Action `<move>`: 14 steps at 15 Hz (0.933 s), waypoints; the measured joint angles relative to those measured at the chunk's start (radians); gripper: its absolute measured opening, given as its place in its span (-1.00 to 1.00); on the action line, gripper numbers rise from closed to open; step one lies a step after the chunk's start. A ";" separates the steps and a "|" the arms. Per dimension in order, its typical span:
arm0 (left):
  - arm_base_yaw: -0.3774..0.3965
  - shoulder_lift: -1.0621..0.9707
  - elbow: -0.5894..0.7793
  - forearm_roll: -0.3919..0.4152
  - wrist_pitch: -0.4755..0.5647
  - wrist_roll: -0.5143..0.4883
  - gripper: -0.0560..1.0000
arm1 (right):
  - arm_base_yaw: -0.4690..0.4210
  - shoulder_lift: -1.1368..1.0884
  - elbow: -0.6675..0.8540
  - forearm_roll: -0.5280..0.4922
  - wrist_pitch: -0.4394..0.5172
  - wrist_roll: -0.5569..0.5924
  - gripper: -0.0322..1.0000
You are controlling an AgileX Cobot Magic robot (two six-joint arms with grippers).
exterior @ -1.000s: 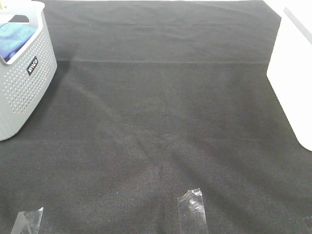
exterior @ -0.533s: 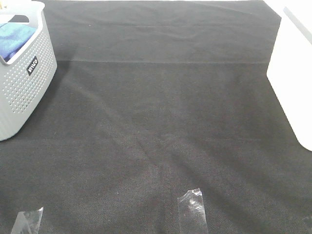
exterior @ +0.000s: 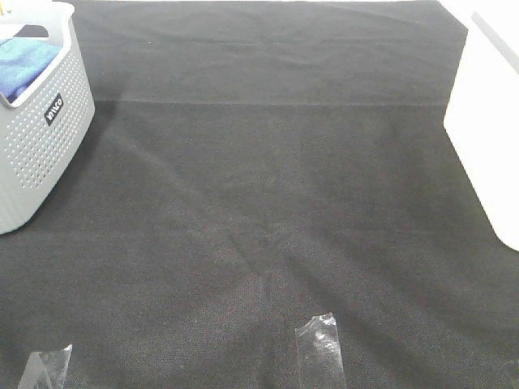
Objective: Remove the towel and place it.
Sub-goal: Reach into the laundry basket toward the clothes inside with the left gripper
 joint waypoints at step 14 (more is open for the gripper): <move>0.000 0.391 -0.235 -0.028 -0.016 0.136 0.98 | 0.000 0.000 0.000 0.000 0.000 0.000 0.34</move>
